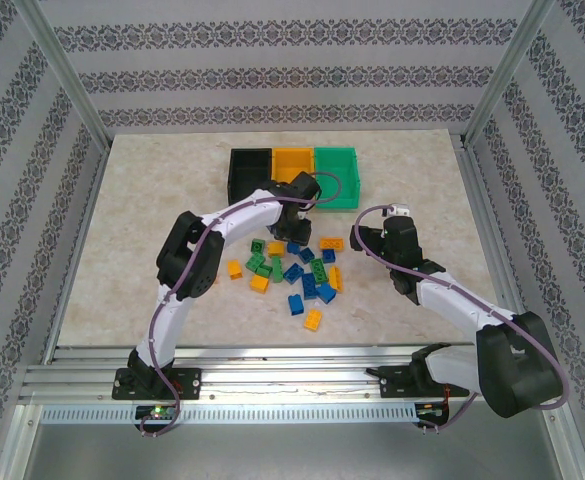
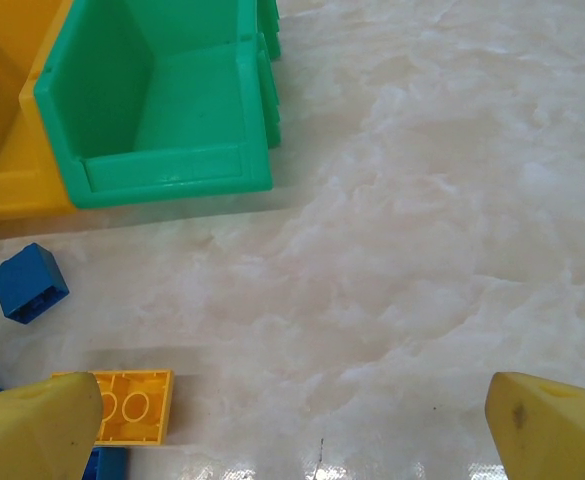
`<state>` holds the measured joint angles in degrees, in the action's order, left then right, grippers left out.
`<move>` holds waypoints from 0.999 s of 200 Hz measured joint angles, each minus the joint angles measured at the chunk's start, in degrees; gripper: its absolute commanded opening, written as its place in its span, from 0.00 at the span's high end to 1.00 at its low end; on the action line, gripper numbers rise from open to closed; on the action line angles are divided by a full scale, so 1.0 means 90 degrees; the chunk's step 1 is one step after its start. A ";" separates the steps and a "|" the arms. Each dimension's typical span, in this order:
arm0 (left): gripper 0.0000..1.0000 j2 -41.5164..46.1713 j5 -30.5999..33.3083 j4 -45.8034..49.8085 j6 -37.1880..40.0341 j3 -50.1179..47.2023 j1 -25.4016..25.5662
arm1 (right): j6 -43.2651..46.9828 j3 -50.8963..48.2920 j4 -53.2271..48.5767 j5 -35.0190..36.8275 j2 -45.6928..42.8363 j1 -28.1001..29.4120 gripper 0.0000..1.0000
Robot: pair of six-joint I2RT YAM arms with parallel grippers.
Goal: Sort the legos into containers by color
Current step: Pick up the lego from the center of the table, then place the lego in the container.
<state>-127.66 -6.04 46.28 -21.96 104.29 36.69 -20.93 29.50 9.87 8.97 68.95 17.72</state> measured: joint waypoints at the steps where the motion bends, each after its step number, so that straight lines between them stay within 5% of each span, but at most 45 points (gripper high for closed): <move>1: 0.71 0.0007 0.0015 0.0002 0.0010 0.0000 0.0000 | 0.0000 0.0000 0.0000 0.0000 0.0000 0.0000 0.02; 32: 0.71 0.0066 0.0109 0.0289 0.0155 0.0529 -0.0056 | 0.0000 0.0000 0.0000 -0.0005 0.0000 0.0000 0.02; 87: 0.64 -0.0109 0.0534 0.0804 0.0568 0.3014 -0.0396 | 0.0000 0.0000 0.0002 -0.0049 -0.0005 0.0000 0.02; 127: 0.33 -0.1175 0.0493 0.1297 0.0760 0.4862 -0.0799 | 0.0005 0.0000 -0.0002 -0.0044 -0.0061 0.0000 0.02; 164: 0.30 -0.1275 0.0316 0.1506 0.0877 0.4214 -0.0828 | 0.0005 0.0000 -0.0007 -0.0044 -0.0085 0.0000 0.02; 200: 0.21 -0.0367 0.0063 0.0964 0.0969 0.1906 -0.0440 | 0.0005 0.0000 0.0000 -0.0046 -0.0068 0.0000 0.02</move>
<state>-130.96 -5.48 54.96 -13.23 121.45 32.73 -20.88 29.50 9.87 8.56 68.34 17.72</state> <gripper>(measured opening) 0.761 0.982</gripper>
